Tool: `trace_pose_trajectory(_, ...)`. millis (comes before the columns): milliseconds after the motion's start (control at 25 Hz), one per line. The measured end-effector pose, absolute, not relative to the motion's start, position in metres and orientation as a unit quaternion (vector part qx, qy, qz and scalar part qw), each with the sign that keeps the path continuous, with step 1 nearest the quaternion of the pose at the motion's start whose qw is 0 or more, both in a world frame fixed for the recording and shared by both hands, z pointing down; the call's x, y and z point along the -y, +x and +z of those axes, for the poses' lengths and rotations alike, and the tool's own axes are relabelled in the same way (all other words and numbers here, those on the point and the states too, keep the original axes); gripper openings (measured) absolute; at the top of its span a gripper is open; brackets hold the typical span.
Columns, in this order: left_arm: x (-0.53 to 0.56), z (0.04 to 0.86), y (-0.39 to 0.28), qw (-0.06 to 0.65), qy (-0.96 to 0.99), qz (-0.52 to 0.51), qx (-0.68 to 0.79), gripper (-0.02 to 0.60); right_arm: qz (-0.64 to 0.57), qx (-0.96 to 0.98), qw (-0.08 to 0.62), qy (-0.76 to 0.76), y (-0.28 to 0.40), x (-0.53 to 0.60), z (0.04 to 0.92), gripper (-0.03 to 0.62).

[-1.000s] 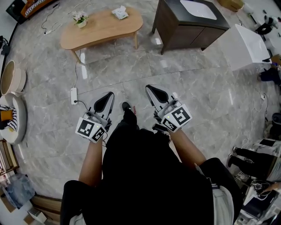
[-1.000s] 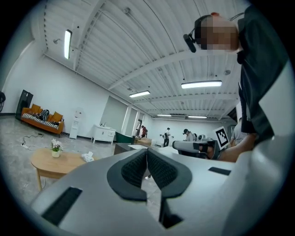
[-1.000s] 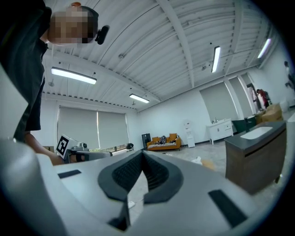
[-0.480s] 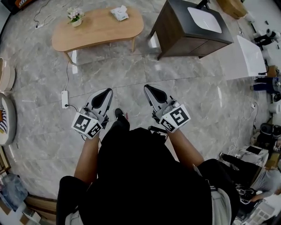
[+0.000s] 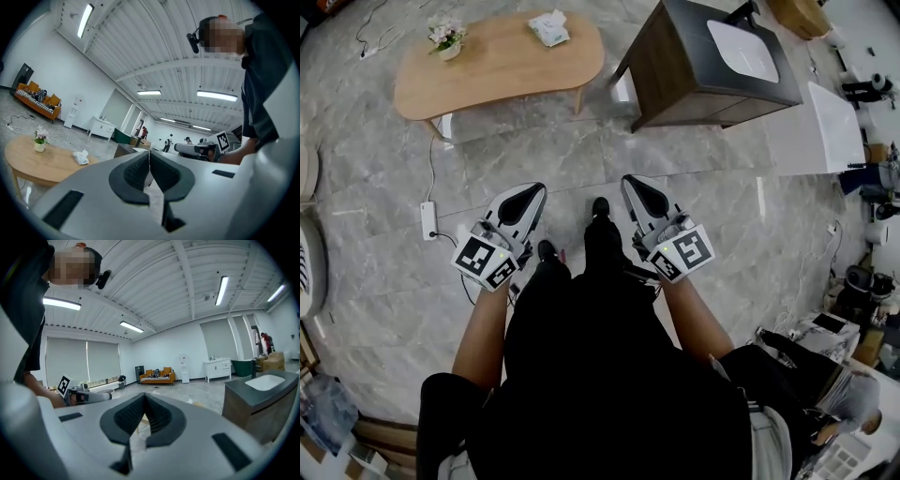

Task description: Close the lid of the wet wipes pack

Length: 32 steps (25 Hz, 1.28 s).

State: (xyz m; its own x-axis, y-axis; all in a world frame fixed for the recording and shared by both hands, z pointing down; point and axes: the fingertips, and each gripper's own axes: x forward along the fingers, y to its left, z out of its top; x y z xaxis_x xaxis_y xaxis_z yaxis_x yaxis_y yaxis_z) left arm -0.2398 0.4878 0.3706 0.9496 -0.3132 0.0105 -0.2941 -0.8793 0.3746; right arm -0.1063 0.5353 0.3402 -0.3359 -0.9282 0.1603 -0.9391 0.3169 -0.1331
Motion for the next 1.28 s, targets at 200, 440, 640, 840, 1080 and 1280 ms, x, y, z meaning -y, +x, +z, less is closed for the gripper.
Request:
trace_pose_trajectory(200, -0.433, 0.377, -0.214, 0.188, 0.964, -0.019, 0.189, 0.017, 0.092, 0.829, 0.018, 0.551, -0.077, -0.476, 0.34, 0.011)
trace_pose_trajectory(440, -0.38, 0.355, -0.151, 0.172, 0.96, -0.014, 0.221, 0.017, 0.099, 0.853, -0.002, 0.513, -0.018, -0.412, 0.332, 0.011)
trace_pose_trajectory(640, -0.332, 0.333, -0.101, 0.158, 0.956, -0.018, 0.247, 0.017, 0.097, 0.872, -0.01, 0.479, 0.031, -0.364, 0.325, 0.011)
trace_pose_trajectory(840, -0.294, 0.331, -0.07, 0.16, 0.95, -0.018, 0.267, 0.017, 0.108, 0.881, -0.017, 0.461, 0.063, -0.32, 0.335, 0.011)
trace_pose_trajectory(1080, -0.24, 0.35, -0.063, 0.176, 0.947, -0.012, 0.27, 0.017, 0.119, 0.881, -0.014, 0.458, 0.076, -0.263, 0.35, 0.011)
trace_pose_trajectory(1280, -0.162, 0.365, -0.06, 0.188, 0.941, -0.029, 0.279, 0.017, 0.13, 0.876, 0.005, 0.464, 0.088, -0.198, 0.364, 0.011)
